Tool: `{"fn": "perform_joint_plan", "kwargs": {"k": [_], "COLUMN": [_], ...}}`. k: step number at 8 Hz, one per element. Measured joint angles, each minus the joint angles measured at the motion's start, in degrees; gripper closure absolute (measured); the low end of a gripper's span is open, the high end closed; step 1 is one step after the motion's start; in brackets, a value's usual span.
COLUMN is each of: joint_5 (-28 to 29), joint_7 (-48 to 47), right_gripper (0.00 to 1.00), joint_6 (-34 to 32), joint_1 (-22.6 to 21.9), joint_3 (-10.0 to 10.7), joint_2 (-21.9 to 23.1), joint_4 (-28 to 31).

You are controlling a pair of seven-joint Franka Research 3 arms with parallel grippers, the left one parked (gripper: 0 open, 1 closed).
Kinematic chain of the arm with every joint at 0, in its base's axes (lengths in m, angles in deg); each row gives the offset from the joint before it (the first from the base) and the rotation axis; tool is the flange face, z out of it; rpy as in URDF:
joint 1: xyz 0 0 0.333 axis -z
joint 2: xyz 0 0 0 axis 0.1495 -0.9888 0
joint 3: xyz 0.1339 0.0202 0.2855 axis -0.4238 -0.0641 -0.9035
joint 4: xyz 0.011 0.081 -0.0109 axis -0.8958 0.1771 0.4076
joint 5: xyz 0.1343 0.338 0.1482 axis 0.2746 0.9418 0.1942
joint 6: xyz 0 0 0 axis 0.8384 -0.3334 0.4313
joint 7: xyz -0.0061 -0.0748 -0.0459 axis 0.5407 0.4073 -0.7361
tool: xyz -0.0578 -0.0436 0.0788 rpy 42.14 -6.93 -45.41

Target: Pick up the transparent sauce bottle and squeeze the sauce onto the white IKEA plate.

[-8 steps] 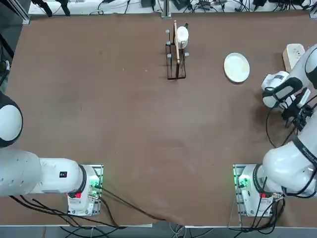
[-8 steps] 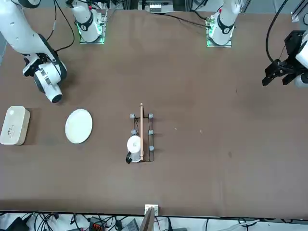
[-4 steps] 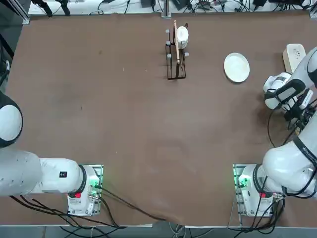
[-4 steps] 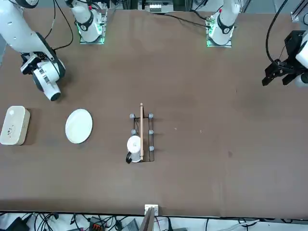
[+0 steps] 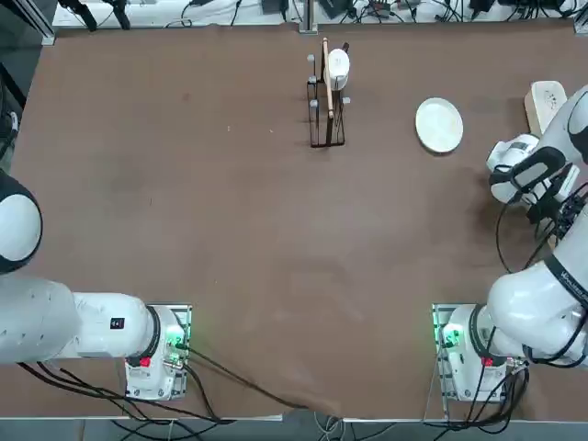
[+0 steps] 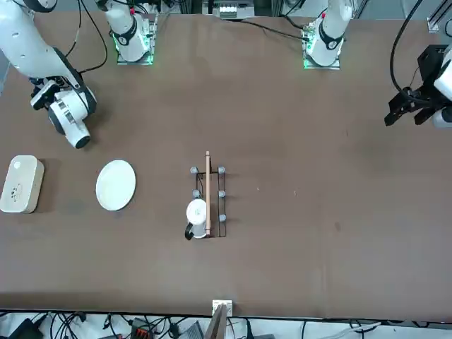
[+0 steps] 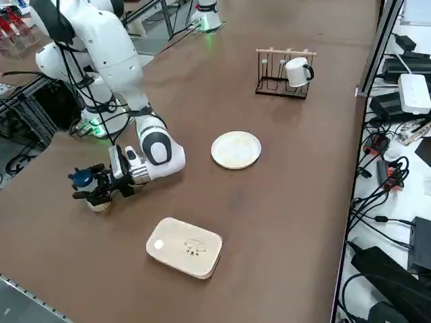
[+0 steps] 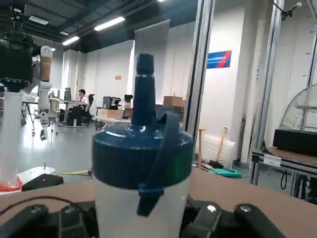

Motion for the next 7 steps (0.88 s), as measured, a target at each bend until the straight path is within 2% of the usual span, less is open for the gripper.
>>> {"fn": "perform_joint_plan", "kwargs": {"k": [2,6,7], "joint_5": [-0.2,-0.2,-0.1], "joint_7": [1.6,8.1,11.2], "right_gripper": [0.67,0.67,0.67], "joint_6": [-1.0,-1.9,-1.9], "joint_1": [-2.4,-10.7,-12.9], "joint_3": [-0.5,-1.4,-1.6], "joint_2": [0.9,9.8,10.8], "joint_4": [-1.1,-6.8,-9.3]}}
